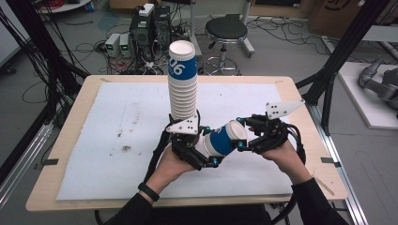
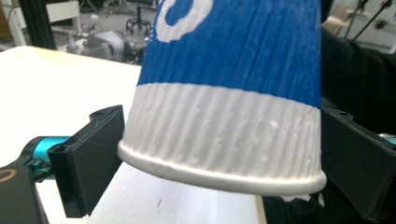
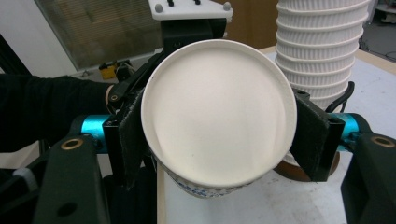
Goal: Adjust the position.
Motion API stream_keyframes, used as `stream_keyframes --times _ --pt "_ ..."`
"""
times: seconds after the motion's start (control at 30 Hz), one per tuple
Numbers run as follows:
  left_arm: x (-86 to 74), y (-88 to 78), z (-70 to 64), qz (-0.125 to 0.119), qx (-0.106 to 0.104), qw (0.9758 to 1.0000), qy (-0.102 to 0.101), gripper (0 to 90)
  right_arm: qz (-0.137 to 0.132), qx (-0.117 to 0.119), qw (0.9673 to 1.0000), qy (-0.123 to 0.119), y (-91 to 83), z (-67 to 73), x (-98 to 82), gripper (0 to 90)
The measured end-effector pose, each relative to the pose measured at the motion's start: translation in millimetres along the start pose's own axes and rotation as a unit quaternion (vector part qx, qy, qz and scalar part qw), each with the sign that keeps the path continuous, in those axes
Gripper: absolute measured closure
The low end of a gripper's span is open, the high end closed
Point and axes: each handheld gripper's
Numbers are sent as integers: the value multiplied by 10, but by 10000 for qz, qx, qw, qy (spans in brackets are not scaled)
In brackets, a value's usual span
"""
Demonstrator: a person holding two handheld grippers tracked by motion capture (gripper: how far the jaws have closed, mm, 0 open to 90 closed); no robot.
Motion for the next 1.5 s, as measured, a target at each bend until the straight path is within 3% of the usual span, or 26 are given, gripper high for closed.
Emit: stream_keyframes --times 0.23,0.33,0.47,1.0,1.17,1.37,1.5 --pt "-6 -27 22 -29 -153 9999 -35 149 -125 79 9999 -9 32 1 -13 292" --pt "-1 -61 33 -160 -197 9996 -92 165 -151 110 9998 28 19 -2 -13 295" --pt "8 -92 45 -144 -218 9996 -76 178 -192 131 9997 32 19 -16 -26 296" --pt "80 -186 45 9 -169 9999 15 192 360 33 9993 41 56 -21 -29 209" --pt "98 -209 42 -1 -181 9998 31 194 449 -17 9990 -77 16 -3 3 209" --pt "152 -232 18 335 -27 9993 141 196 740 -183 9964 -377 -26 66 73 209" --pt "175 -225 2 664 116 9972 316 196 1037 -254 9928 -541 14 110 94 211"
Point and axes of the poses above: each handheld gripper's, and its own axes: y roughly forward along the jaws, x roughly out of its top, z roughly to its left, and after that the axes turned 6 degrees about -y, right-handed
